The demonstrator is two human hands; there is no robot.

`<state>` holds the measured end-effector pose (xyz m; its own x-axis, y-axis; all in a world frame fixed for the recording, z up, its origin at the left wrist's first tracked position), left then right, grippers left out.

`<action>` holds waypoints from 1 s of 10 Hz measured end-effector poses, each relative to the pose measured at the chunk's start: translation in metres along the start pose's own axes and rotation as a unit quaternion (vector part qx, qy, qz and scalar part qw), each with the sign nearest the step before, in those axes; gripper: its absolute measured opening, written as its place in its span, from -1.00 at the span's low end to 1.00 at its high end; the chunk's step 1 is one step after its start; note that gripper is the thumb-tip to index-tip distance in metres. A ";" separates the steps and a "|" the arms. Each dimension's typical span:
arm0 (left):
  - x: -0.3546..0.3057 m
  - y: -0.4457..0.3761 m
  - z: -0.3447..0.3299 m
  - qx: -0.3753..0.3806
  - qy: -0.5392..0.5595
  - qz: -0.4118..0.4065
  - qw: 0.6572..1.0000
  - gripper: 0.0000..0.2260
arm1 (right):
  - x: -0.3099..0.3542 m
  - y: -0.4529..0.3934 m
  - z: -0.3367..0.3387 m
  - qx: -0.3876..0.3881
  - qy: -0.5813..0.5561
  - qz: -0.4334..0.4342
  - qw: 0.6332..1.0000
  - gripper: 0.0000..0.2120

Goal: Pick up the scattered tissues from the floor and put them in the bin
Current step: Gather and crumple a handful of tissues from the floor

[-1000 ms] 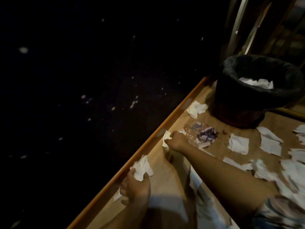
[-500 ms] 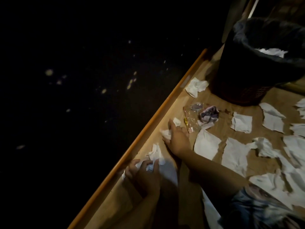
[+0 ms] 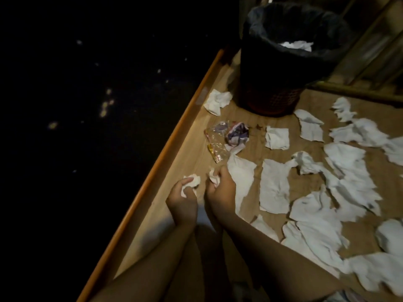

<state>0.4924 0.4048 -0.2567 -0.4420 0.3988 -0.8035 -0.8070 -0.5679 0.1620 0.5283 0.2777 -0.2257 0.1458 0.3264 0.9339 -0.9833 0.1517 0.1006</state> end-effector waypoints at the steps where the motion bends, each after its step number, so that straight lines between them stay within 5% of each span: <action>1: -0.041 0.004 -0.018 0.016 0.078 0.004 0.997 -0.76 | 0.008 0.003 0.024 -0.138 -0.063 -0.055 0.987 -0.71; 2: -0.042 0.000 -0.037 0.050 0.120 -0.020 0.991 -0.82 | 0.003 0.017 0.048 -0.266 -0.114 -0.064 0.955 -0.80; 3: -0.047 0.000 -0.062 0.107 0.029 -0.055 0.992 -0.73 | -0.021 0.041 0.060 -0.338 -0.191 -0.086 0.918 -0.63; 4: -0.057 0.012 -0.076 0.111 -0.048 -0.168 0.978 -0.71 | -0.039 0.065 0.073 -0.391 -0.064 -0.013 0.918 -0.51; 5: -0.060 0.026 -0.094 0.178 -0.113 -0.310 0.927 -0.79 | -0.068 0.083 0.078 -0.402 0.099 -0.004 0.910 -0.62; 6: -0.045 0.032 -0.108 0.271 -0.176 -0.316 0.892 -0.86 | -0.097 0.099 0.072 -0.354 0.198 -0.057 0.912 -0.74; 7: -0.033 0.039 -0.107 0.301 -0.191 -0.279 0.892 -0.65 | -0.105 0.113 0.065 -0.279 0.239 -0.053 0.929 -0.61; 8: -0.024 0.040 -0.104 0.302 -0.185 -0.234 0.906 -0.57 | -0.098 0.116 0.069 -0.192 0.137 -0.074 0.969 -0.66; 9: -0.026 0.040 -0.103 0.263 -0.217 -0.283 0.896 -0.52 | -0.093 0.106 0.074 -0.136 0.080 -0.065 0.985 -0.71; 10: -0.034 0.045 -0.102 0.231 -0.181 -0.317 0.902 -0.68 | -0.084 0.076 0.091 -0.206 0.128 -0.034 0.970 -0.86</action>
<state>0.5111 0.2919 -0.2807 0.1338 0.7944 -0.5925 -0.9826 0.1839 0.0246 0.4312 0.1768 -0.2656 0.2822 0.5152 0.8093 -0.8514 0.5232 -0.0362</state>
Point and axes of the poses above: each hand's wrist, its own y-axis away from the middle knuckle, its own z-axis out of the back of the hand, x = y × z, the point moved 5 cm from there along -y, towards the middle knuckle, and after that the axes turned 10 degrees about -y, right-handed, at the moved point
